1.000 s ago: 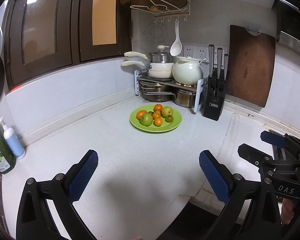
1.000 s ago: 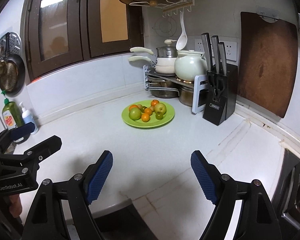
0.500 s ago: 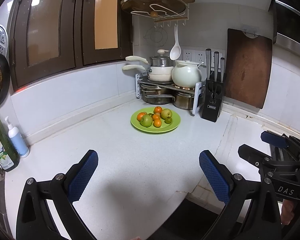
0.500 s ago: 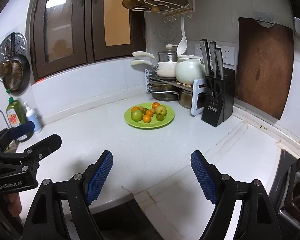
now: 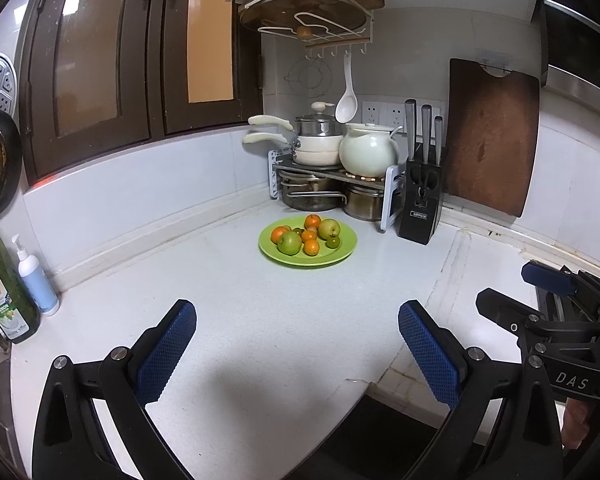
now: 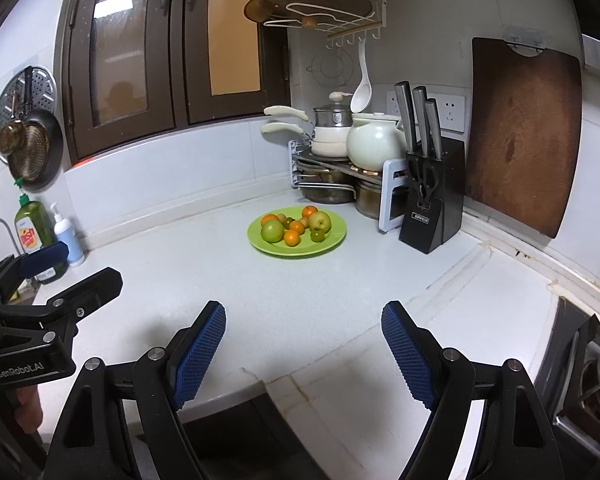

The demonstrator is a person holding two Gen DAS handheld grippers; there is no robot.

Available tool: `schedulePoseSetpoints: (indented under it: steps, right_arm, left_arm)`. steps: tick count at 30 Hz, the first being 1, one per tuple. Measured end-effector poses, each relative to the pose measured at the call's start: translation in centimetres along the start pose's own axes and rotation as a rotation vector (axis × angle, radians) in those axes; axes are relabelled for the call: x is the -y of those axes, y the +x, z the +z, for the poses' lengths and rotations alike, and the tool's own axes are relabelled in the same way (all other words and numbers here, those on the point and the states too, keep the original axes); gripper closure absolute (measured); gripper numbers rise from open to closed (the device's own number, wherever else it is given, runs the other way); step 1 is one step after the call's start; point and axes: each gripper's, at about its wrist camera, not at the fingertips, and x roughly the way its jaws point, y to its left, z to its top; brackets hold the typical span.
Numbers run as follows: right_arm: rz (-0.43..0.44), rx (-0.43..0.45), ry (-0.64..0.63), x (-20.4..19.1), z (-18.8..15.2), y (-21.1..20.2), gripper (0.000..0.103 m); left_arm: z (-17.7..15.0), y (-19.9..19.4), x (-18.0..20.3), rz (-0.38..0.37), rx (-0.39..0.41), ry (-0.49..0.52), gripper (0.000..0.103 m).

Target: Organize fruits

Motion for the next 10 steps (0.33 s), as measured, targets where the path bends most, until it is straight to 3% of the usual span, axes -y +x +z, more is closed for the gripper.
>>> schedulePoseSetpoints:
  steps: [10]
  right_arm:
    - [-0.009, -0.003, 0.002, 0.4, -0.07, -0.53, 0.022]
  left_arm:
    - [-0.04, -0.11, 0.15, -0.015, -0.007, -0.004, 0.0]
